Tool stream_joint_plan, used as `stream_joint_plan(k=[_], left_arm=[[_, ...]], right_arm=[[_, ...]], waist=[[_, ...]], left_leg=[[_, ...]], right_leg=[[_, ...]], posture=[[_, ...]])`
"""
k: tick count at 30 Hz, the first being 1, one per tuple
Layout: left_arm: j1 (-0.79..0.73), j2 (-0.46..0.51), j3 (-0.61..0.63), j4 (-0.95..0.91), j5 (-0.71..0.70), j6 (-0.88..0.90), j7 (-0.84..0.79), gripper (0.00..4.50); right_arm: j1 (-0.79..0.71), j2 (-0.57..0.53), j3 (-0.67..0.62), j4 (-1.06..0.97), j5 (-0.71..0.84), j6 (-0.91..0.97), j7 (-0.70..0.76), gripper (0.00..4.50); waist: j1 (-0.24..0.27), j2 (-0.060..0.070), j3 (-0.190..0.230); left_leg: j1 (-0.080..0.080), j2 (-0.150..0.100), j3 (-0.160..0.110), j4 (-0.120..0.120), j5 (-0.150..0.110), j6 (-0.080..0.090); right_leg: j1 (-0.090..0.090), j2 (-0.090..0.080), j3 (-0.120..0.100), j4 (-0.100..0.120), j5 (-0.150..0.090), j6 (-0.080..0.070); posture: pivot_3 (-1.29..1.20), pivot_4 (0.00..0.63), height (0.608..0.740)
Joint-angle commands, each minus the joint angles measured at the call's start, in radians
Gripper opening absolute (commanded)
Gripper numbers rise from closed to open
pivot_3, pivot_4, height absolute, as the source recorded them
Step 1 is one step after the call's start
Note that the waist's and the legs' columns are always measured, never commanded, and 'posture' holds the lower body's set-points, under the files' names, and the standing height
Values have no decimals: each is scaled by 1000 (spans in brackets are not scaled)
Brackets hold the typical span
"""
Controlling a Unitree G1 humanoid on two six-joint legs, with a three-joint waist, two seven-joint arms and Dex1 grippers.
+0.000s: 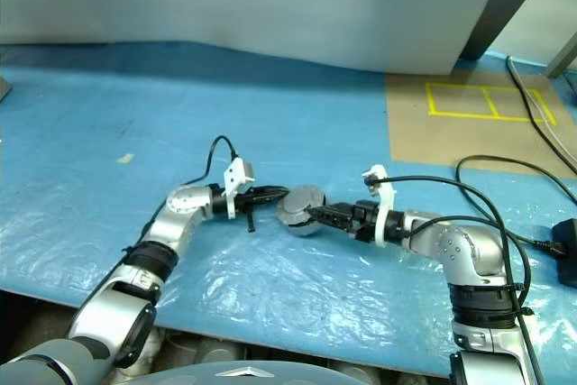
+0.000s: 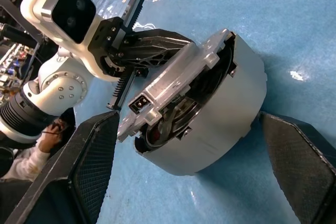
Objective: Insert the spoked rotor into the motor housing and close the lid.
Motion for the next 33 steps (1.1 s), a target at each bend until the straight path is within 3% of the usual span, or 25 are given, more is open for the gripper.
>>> stream_joint_plan(k=[1, 6, 9, 15, 20, 24, 33], left_arm=[[45, 6, -46, -4, 48, 40, -11, 0], [65, 13, -52, -69, 45, 79, -3, 0], [75, 18, -54, -112, 42, 109, 1, 0], [87, 27, -56, -172, 41, 159, 7, 0], [88, 31, -57, -207, 41, 192, 14, 0], [87, 34, -55, -229, 37, 216, 18, 0], [92, 52, 6, -391, -68, 364, 16, 0]], right_arm=[[-4, 32, -20, -23, 46, 24, -29, 4423], [-1, 82, -1, -26, 37, 19, -81, 4423], [2, 108, -12, 2, 25, -2, -109, 3874], [1, 101, -40, 17, 41, -6, -100, 2118], [6, 85, -11, 13, 27, -24, -90, 1469], [9, 91, 10, 10, 12, -33, -96, 1201], [13, 92, 18, 47, -16, -46, -114, 1201]], waist=[[-1, 0, 0], [-5, 0, 0], [-6, 0, 0], [-4, 0, 0], [-5, 1, 0], [-5, 2, -1], [-11, 2, -1]], left_leg=[[0, 0, 0, 0, 0, 0], [0, 0, 0, 0, 0, 0], [0, 1, 0, 0, 0, 0], [0, 0, 0, 0, 0, 0], [1, 0, 0, 4, 0, 0], [1, 0, 1, 4, 0, 0], [1, 1, 1, 4, 0, 0]], right_leg=[[0, 0, 0, 1, 0, 0], [0, 0, 0, 1, 1, 1], [0, 0, 0, 2, 0, 1], [0, 0, 0, 2, 0, -1], [0, 0, 1, 3, 0, -1], [2, -1, 1, 4, -1, -1], [1, 0, 1, 4, -1, -1]], posture=[[0, 150, 740], [0, 150, 740], [0, 150, 740], [0, 150, 740], [0, 150, 740], [0, 150, 740], [0, 150, 740]])
